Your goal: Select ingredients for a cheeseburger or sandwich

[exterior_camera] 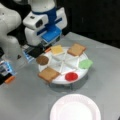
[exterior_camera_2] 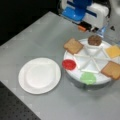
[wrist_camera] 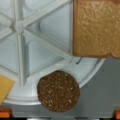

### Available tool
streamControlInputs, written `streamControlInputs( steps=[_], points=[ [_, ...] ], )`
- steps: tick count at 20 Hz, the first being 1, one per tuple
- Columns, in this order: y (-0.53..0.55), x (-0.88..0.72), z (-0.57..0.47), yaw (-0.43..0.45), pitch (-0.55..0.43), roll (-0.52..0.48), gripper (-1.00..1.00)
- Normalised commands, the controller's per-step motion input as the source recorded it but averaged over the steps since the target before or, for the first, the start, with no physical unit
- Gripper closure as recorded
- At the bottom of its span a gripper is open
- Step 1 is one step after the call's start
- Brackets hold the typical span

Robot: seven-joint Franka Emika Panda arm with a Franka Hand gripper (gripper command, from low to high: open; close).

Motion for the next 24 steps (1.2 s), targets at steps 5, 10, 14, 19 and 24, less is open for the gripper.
streamControlInputs(
  steps=[5,10,14,19,24],
  points=[
    [-0.11,-0.02,-0.02,-0.095,0.192,-0.12,-1.0],
    [-0.17,0.02,0.02,-0.022,0.098,0.084,-1.0],
    [-0.24,0.08,0.01,0.098,-0.018,0.202,-1.0],
    [-0.4,0.09,-0.15,0.045,-0.016,0.189,-1.0],
    [-0.66,0.07,-0.34,-0.035,-0.029,0.31,-1.0]
  ],
)
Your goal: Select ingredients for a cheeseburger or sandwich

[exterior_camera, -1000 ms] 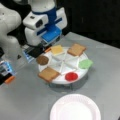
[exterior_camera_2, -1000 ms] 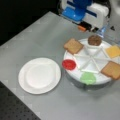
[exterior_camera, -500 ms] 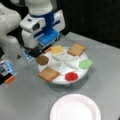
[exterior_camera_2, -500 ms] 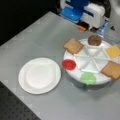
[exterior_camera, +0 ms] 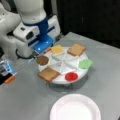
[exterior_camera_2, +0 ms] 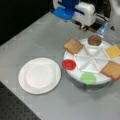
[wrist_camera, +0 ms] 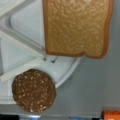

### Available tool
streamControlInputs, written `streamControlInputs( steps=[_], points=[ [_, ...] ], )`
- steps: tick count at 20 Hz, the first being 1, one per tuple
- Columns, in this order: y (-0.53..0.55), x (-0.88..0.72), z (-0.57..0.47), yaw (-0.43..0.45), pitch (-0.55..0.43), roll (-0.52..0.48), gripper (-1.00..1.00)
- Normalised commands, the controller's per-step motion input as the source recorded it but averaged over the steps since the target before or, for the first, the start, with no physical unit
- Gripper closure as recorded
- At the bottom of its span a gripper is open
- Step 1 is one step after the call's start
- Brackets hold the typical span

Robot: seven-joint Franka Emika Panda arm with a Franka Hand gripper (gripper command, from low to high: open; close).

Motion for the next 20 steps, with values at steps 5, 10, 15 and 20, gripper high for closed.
streamControlInputs(
  steps=[5,10,15,20],
  points=[
    [-0.5,0.09,-0.39,-0.129,-0.053,0.415,-1.0],
    [-0.04,0.05,-0.22,-0.088,-0.075,0.469,-1.0],
    [0.09,-0.01,0.0,-0.02,-0.092,0.517,-1.0],
    [-0.01,-0.08,-0.09,-0.041,-0.113,0.63,-1.0]
  ],
)
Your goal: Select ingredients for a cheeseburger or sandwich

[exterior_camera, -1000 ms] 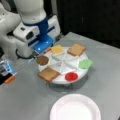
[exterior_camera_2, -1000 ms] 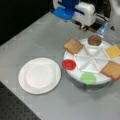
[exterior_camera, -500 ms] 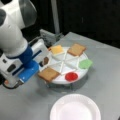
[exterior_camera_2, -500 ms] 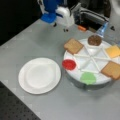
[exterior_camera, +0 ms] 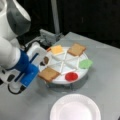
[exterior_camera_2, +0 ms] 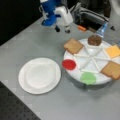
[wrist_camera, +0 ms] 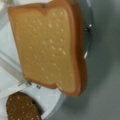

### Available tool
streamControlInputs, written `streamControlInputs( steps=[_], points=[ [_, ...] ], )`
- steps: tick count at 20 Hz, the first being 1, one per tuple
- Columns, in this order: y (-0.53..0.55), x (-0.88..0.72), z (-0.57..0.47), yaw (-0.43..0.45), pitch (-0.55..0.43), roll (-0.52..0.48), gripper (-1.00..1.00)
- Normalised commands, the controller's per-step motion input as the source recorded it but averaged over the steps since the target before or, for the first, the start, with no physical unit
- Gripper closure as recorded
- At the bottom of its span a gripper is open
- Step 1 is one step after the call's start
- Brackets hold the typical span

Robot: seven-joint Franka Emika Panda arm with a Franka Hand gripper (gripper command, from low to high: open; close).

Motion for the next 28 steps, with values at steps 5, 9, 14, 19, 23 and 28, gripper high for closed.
streamControlInputs(
  steps=[5,9,14,19,23,28],
  points=[
    [-0.17,-0.03,-0.19,0.014,-0.105,0.484,-1.0],
    [-0.18,0.06,-0.2,0.141,-0.117,0.427,-1.0],
    [-0.2,0.14,-0.12,0.149,-0.041,0.323,-1.0],
    [-0.2,0.26,-0.08,0.128,-0.02,0.341,-1.0],
    [-0.24,0.29,-0.15,0.178,-0.058,0.337,-1.0],
    [-0.25,0.28,-0.24,0.21,-0.078,0.302,-1.0]
  ],
)
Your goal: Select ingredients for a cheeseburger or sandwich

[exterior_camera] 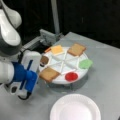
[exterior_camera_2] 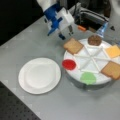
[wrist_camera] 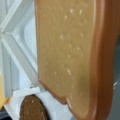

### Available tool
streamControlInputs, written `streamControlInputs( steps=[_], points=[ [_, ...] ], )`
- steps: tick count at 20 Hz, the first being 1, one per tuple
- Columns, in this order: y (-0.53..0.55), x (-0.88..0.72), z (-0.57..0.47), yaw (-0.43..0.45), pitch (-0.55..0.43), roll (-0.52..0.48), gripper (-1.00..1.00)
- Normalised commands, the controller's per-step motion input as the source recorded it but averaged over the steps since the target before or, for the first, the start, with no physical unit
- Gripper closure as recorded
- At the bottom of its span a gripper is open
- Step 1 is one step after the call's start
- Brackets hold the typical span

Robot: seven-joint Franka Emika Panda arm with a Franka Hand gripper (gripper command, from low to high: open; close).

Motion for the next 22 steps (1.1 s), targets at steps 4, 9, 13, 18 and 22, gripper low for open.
streamControlInputs(
  steps=[4,9,13,18,22],
  points=[
    [-0.27,0.24,-0.24,0.204,-0.04,0.313,-1.0],
    [-0.21,0.19,-0.15,0.166,-0.027,0.325,-1.0],
    [-0.15,0.16,-0.07,0.102,-0.03,0.338,-1.0],
    [-0.13,0.17,-0.07,0.066,-0.056,0.351,-1.0],
    [-0.16,0.18,-0.06,0.042,-0.047,0.371,-1.0]
  ],
)
